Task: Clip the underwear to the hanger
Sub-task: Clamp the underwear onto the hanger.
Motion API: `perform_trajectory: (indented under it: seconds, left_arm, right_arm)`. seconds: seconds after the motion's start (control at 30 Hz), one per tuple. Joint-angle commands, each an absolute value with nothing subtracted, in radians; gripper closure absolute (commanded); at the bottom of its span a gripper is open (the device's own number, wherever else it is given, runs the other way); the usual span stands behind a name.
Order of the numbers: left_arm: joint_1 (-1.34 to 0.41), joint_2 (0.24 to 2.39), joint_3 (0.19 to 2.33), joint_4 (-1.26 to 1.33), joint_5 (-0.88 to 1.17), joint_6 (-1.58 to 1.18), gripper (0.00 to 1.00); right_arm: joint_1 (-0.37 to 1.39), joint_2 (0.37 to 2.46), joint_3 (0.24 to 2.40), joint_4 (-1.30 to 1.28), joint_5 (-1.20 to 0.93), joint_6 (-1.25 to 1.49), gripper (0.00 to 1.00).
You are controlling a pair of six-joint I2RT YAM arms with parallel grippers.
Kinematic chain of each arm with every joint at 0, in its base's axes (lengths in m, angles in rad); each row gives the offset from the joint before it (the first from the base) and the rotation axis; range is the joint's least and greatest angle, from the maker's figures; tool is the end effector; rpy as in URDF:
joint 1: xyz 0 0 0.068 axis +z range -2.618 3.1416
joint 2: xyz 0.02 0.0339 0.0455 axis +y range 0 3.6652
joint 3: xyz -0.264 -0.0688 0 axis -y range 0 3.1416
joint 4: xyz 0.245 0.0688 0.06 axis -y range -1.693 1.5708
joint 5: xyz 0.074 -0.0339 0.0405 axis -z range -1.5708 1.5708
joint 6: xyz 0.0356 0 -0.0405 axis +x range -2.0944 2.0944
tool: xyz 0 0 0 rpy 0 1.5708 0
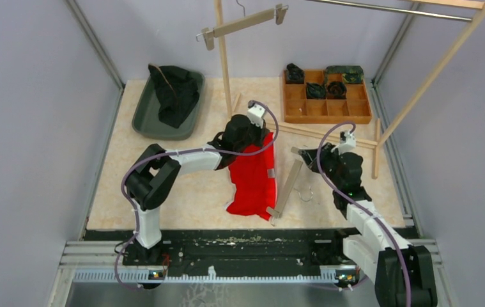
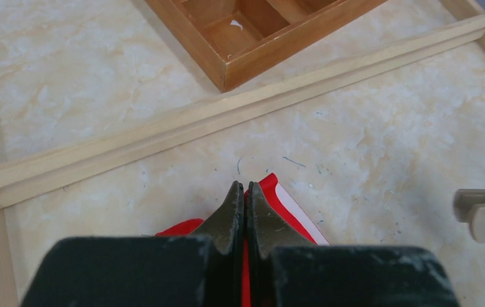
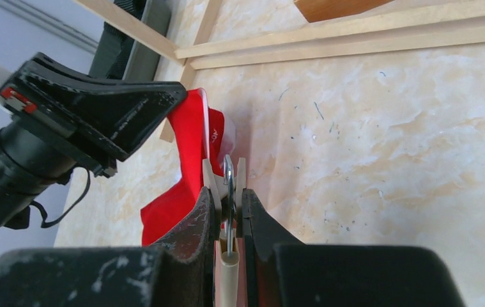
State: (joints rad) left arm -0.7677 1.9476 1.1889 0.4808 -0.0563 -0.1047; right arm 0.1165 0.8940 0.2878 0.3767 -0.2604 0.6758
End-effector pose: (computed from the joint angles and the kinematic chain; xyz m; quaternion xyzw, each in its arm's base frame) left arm 0.3191 -0.3052 0.2039 0.2437 0.7600 -0.2340 0.5552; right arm 0.1934 0.0319 0.2044 0.1369 0.7689 0.3316 0.5293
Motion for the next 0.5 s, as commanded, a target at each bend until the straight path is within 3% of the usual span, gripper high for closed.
perform_trajectory:
  seconds: [0.0,0.47]
  left_arm:
    - [-0.758,1.882,1.165,0.588,-0.003,-0.129,1.00]
    - [-0.758,1.865,1.192,0.595,0.085,-0.174,1.00]
  right_arm:
    - [0.110,0.920,0.305,0.483,-0.330,0.592,1.00]
    - [0.111,1.049,0.365,0.558,-0.434,0.574,1.00]
